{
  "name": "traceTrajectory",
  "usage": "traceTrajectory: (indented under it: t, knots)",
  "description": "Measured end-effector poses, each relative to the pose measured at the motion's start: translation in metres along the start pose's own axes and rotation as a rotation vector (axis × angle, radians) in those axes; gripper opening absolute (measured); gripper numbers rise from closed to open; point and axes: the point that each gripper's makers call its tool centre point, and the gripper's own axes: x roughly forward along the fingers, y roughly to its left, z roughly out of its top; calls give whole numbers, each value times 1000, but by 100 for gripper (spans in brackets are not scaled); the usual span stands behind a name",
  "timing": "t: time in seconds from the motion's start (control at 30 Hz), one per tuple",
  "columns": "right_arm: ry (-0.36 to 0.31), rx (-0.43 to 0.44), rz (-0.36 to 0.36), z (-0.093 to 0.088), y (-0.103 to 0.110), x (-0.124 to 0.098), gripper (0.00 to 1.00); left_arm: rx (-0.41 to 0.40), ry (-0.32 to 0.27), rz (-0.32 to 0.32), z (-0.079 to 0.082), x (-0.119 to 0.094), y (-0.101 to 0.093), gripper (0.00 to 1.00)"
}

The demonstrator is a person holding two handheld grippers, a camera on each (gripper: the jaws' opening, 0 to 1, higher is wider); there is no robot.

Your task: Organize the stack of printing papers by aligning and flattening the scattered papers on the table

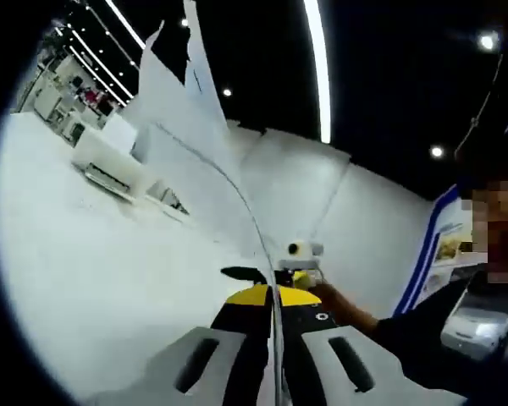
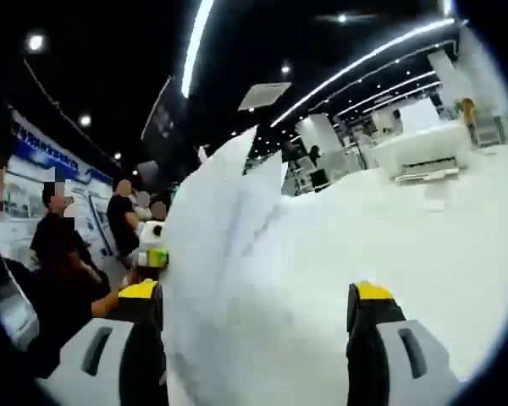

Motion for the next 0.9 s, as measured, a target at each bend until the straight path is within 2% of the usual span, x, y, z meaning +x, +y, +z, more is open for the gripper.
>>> traceTrajectory:
  t: [0.03,0.07,0.1,0.17,0.2,0.23,0.27,0.3,0.4,0.43,0.5,0.53,0.57,0.6,0.67,0.73,0.8,0.83,0.9]
  knots:
    - [-6,73,71,0,8,3,85,-9,6,-4,1,2,3,6]
    - [-21,135,110,-2,14,7,84,-2,21,-28,0,4,2,6]
    - [-20,131,130,-2,15,8,81,3,30,-36,-1,6,2,6]
    - [-18,123,170,-2,15,10,61,14,48,-50,-4,9,4,6]
    - [-17,119,190,-2,16,11,49,19,57,-57,-6,11,5,6]
    - [21,69,235,-7,22,10,33,23,88,-38,-11,12,11,6]
    - [48,43,253,-13,30,13,25,28,106,-25,-14,13,15,6]
    - [68,17,256,-15,31,14,22,26,114,-23,-15,15,17,6]
    - [90,-58,239,-12,24,16,21,5,134,-22,-18,15,21,6]
    - [97,-92,242,-9,22,14,16,14,142,-14,-18,15,24,6]
    - [91,-80,265,1,24,10,7,59,162,1,-18,15,29,6]
    - [89,-74,292,9,26,8,0,74,165,-12,-16,16,29,6]
    - [95,-101,316,13,31,6,0,100,163,-23,-13,19,27,6]
    - [93,-152,313,24,30,5,0,171,160,-38,-5,22,26,6]
    - [66,-256,319,40,33,3,0,214,151,-69,6,27,19,6]
    - [43,-348,323,55,40,0,0,249,149,-71,23,34,18,6]
    - [34,-435,312,66,44,-2,0,306,156,-72,32,39,15,6]
    - [36,-462,293,71,45,-2,0,314,160,-70,35,42,14,6]
    - [43,-458,284,73,44,0,0,319,172,-63,36,45,18,6]
